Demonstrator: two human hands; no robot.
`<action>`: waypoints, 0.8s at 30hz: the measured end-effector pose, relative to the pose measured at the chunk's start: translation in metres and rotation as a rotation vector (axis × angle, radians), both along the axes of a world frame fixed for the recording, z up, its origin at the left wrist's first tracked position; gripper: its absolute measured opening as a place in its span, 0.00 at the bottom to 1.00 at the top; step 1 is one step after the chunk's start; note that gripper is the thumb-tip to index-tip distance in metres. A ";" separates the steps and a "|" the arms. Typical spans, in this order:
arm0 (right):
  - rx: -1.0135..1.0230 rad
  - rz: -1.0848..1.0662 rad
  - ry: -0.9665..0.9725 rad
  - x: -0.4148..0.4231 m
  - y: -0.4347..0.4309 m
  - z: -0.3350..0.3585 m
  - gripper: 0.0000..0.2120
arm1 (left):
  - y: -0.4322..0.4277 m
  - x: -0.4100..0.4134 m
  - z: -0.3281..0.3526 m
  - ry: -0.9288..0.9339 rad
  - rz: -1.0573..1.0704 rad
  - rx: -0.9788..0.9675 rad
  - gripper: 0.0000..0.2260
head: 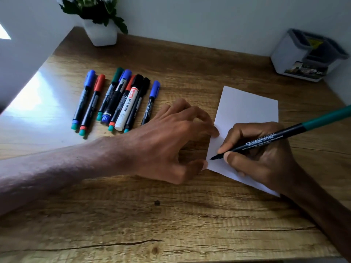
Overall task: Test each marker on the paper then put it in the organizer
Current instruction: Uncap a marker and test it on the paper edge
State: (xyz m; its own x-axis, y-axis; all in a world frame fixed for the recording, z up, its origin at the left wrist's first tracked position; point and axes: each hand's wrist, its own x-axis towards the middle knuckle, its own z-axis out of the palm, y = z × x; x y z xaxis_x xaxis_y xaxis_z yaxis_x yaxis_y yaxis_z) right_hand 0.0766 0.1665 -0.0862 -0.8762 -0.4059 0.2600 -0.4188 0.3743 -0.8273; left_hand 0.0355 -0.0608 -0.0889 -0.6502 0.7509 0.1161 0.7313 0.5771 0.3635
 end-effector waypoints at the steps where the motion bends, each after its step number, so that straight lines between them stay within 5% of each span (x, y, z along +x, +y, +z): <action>1: 0.014 -0.005 0.012 0.000 0.000 0.000 0.03 | 0.000 -0.001 -0.001 0.001 -0.003 0.004 0.30; 24: 0.019 0.025 0.084 0.001 0.000 -0.007 0.05 | 0.000 0.000 -0.003 -0.018 0.006 0.039 0.30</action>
